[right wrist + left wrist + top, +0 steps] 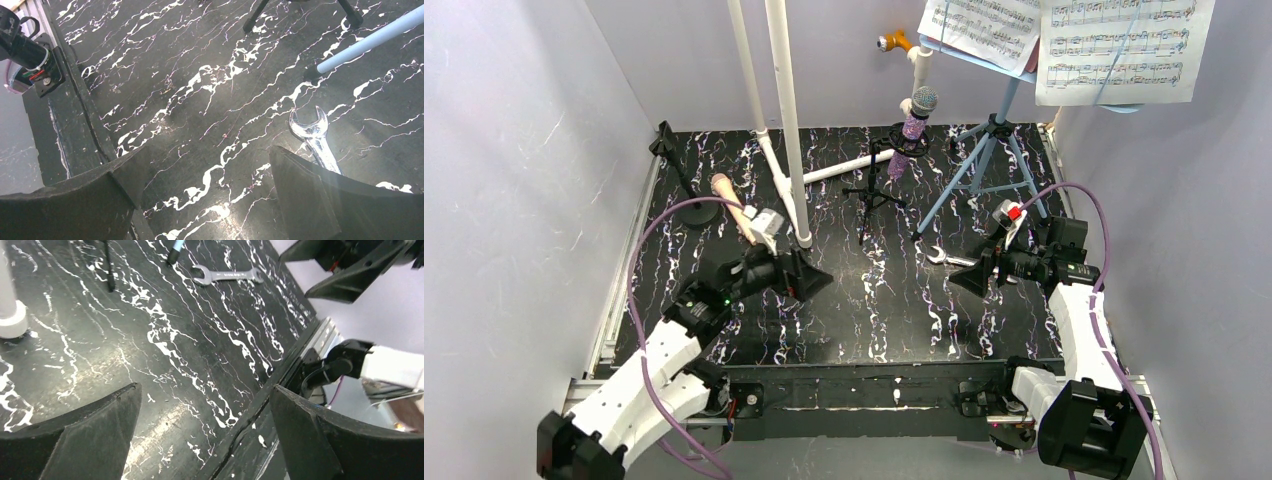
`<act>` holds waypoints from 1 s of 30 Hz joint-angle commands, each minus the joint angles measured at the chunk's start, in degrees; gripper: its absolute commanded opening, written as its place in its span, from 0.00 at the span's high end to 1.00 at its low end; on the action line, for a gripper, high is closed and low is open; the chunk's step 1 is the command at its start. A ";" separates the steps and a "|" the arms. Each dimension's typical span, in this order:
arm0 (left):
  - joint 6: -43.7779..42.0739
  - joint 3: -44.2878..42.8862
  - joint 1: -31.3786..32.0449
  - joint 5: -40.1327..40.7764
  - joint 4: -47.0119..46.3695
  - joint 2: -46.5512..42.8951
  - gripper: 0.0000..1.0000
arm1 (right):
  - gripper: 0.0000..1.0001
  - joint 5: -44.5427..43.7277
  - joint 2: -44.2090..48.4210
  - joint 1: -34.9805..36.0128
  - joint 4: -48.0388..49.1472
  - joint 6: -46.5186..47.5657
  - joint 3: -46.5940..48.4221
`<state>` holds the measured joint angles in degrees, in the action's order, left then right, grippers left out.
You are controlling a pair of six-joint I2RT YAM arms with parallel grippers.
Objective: Pack up the instrument practice props
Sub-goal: Place the microphone stand at the center of the board, then pick up the microphone stand with the microphone from the center of the board.
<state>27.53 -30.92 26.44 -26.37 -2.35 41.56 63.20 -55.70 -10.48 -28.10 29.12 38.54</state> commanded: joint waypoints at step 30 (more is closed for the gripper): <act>-32.90 -47.34 21.75 39.59 -2.42 55.75 0.02 | 0.02 1.65 0.29 0.55 0.96 0.76 0.24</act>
<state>-2.04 -73.17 49.25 7.79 -3.95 93.17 63.40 -55.70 -10.31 -28.12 29.15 38.54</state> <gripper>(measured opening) 0.981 0.983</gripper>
